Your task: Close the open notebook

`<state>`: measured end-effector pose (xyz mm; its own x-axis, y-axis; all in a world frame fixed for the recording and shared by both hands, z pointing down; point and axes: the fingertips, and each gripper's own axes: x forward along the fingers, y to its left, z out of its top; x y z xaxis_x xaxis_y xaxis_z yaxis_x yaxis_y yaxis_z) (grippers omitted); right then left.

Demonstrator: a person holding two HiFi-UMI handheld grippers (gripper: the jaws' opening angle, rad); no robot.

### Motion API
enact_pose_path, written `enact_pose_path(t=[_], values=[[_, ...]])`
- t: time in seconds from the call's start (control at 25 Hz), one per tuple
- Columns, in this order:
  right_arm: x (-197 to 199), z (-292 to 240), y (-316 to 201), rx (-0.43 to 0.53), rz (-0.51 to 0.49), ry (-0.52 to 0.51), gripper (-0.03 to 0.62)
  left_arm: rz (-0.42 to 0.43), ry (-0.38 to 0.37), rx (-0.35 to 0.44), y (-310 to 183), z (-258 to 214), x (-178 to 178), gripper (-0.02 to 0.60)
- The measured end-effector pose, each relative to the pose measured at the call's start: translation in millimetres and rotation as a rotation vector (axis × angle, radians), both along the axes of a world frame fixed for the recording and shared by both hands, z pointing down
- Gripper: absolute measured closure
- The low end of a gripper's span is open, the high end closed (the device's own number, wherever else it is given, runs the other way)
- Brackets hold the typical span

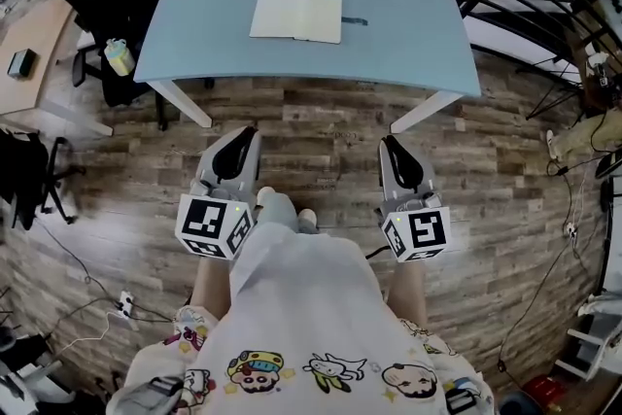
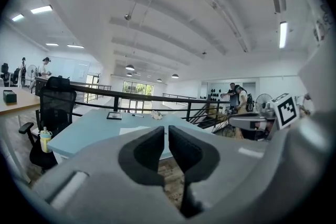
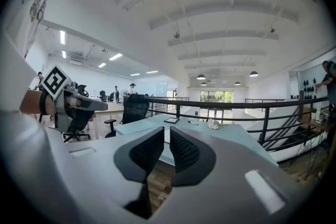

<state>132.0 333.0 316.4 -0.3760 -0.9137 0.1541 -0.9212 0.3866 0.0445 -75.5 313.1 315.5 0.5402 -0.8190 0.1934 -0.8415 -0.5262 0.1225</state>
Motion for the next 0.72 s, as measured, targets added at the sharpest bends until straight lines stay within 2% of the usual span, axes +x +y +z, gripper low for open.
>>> enact_pose_path(t=[0.36, 0.72], values=[[-12, 3, -30, -0.004, -0.018, -0.043, 0.505, -0.014, 0.014, -0.014, -23, 10, -13, 0.53], [-40, 5, -119, -0.037, -0.011, -0.049, 0.454, -0.003, 0.05, -0.032, -113, 11, -36, 0.506]])
